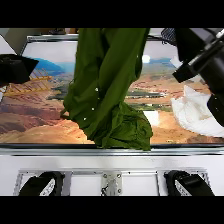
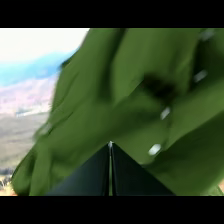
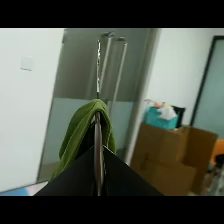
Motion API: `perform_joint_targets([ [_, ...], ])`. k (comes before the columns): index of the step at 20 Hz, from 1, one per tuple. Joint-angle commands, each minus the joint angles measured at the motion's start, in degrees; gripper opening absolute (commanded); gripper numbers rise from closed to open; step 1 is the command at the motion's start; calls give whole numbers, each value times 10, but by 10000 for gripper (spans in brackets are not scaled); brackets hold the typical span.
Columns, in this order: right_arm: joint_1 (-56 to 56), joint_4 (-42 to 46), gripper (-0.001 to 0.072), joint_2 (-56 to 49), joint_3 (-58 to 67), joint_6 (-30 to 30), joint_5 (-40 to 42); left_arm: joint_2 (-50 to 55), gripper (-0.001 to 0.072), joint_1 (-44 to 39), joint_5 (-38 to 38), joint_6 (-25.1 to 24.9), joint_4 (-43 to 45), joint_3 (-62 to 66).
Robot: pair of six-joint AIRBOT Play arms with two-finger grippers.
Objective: Fold the clothes and pants, and hang the long-sleeved shirts on hangers.
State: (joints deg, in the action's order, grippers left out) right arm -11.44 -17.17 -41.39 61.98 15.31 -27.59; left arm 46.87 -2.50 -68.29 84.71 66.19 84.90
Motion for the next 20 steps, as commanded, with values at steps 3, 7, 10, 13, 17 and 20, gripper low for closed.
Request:
perform_joint_targets([
  [3, 0, 118, 10, 117, 0, 14, 184, -32, 11, 2, 49, 2, -2, -90],
  [7, 0, 170, 9, 198, -9, 15, 309, -21, 11, 2, 57, 2, -4, -90],
  [10, 0, 176, 9, 250, -30, 59, 395, -9, 11, 2, 56, 2, -5, -90],
  [13, 0, 174, 9, 283, -40, 104, 482, 6, 12, 2, 56, 2, -34, -90],
  [17, 0, 174, 9, 315, -39, 197, 534, 30, 12, 2, 55, 2, -64, -90],
  [20, 0, 175, 9, 330, -39, 225, 582, 45, 11, 2, 55, 2, -64, -90],
])
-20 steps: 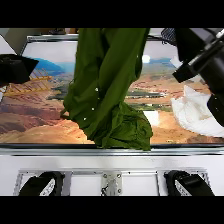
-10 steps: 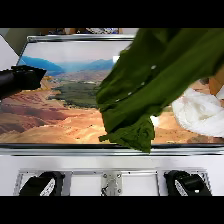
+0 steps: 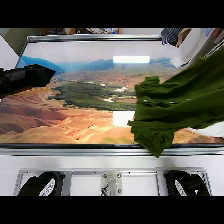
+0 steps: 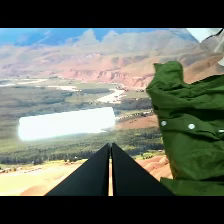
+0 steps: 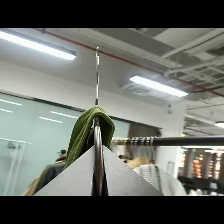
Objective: Fold the clothes and pants, and hang the long-sleeved shirts on hangers.
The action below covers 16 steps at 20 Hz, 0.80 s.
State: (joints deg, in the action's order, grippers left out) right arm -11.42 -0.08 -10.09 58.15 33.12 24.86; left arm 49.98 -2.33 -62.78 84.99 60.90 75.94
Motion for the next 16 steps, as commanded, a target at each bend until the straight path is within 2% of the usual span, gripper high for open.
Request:
perform_joint_targets([
  [1, 0, 5, 9, 20, -1, 59, 79, 17, 12, 0, 0, -1, -11, 0],
  [4, 0, 34, 9, 20, -1, 64, 124, 20, 12, 0, 0, -1, -10, 0],
  [8, 0, 120, 9, 2, -1, 64, 181, 20, 11, 0, 0, -1, -10, 0],
  [16, 0, 220, 9, -67, 35, 64, 188, 20, 11, 1, 0, -1, -9, 0],
])
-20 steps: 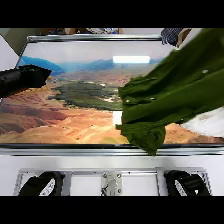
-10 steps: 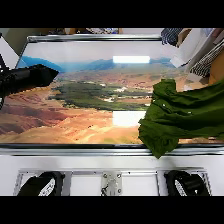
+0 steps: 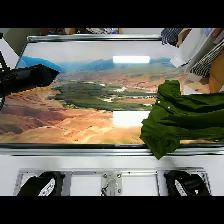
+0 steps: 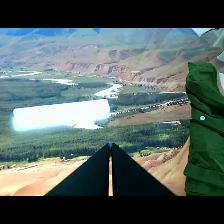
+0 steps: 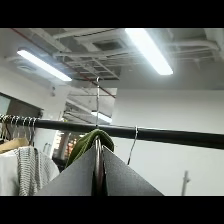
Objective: Fold the clothes and pants, and hang the long-sleeved shirts on hangers.
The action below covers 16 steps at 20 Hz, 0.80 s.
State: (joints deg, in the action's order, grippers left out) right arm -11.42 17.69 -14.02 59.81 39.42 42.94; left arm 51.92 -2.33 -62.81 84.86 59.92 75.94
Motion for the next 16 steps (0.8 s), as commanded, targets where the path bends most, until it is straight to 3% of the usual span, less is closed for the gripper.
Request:
perform_joint_targets([
  [1, 0, 50, 9, -40, 29, 1, 7, 0, 11, 1, 0, 0, 1, 0],
  [9, 0, 76, 9, -152, 132, 1, 8, 0, 12, 1, 0, 0, 5, 0],
  [13, 50, 7, 9, -181, 142, -3, 16, 0, 12, 1, 0, -5, 5, 0],
  [16, 161, -87, 9, -201, 142, -4, -71, 0, 11, 1, 0, -7, 5, 0],
])
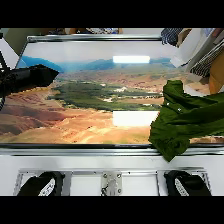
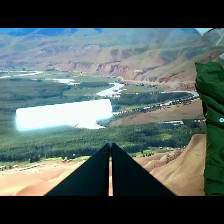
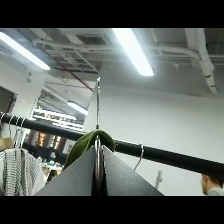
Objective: Fold the clothes and pants, and hang the long-sleeved shirts on hangers.
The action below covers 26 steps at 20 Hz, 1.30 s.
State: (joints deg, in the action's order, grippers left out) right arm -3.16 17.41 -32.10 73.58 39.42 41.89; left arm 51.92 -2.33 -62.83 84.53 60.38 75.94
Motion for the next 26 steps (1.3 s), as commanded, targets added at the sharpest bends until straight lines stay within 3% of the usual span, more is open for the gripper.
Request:
perform_joint_targets([
  [1, 121, -113, 10, -30, 4, -4, -98, 0, 12, 1, 0, -3, 0, 0],
  [4, 257, -189, 9, -70, 20, -42, -235, 0, 11, 1, 0, -3, 0, 0],
  [7, 367, -227, 9, -123, 62, -89, -308, 0, 11, 1, 0, -3, 1, 0],
  [10, 436, -229, 9, -180, 124, -93, -392, 1, 11, 1, 0, -3, 1, 0],
  [16, 480, -234, 9, -269, 242, -97, -394, 1, 12, 1, 0, -3, 1, -1],
  [23, 592, -397, 9, -312, 265, -97, -394, 1, 11, 0, -2, -3, 0, -2],
  [26, 601, -402, 9, -320, 264, -96, -393, 2, 11, 0, -5, 0, 0, -1],
])
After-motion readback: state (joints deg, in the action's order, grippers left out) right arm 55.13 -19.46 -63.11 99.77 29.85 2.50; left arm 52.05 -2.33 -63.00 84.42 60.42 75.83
